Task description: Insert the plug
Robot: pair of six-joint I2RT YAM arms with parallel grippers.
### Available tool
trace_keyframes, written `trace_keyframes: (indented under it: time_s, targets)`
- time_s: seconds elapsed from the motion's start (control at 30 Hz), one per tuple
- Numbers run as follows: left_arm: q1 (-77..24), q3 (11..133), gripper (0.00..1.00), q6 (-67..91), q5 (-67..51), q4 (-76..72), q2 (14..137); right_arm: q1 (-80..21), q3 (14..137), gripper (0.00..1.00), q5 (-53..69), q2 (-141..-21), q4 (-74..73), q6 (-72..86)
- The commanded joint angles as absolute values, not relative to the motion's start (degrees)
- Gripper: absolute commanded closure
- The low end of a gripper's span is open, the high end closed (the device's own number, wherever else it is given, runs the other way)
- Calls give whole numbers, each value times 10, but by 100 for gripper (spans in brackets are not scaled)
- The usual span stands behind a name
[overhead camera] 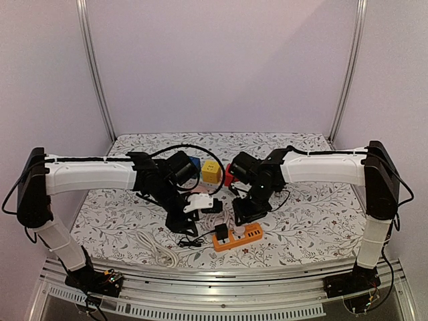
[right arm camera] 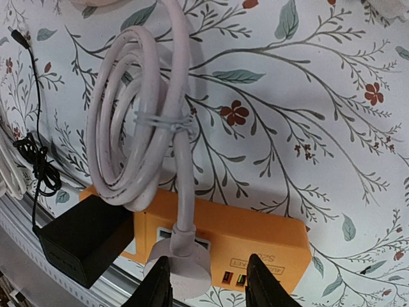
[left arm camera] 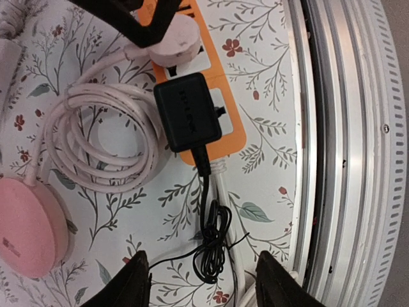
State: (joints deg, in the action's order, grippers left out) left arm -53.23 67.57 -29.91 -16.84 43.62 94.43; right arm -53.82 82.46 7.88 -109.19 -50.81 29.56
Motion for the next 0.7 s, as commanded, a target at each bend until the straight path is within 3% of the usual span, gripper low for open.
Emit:
trace_keyframes:
  time_s: [0.0, 0.27, 0.67]
  targets:
    - [-545, 690, 45, -292, -179, 424, 957, -539, 786, 65, 114, -1083, -454, 307]
    - [-556, 696, 58, -266, -180, 392, 989, -543, 748, 73, 126, -1089, -428, 329]
    - [-569, 694, 58, -268, -178, 391, 986, -589, 601, 78, 17, -1079, -349, 347]
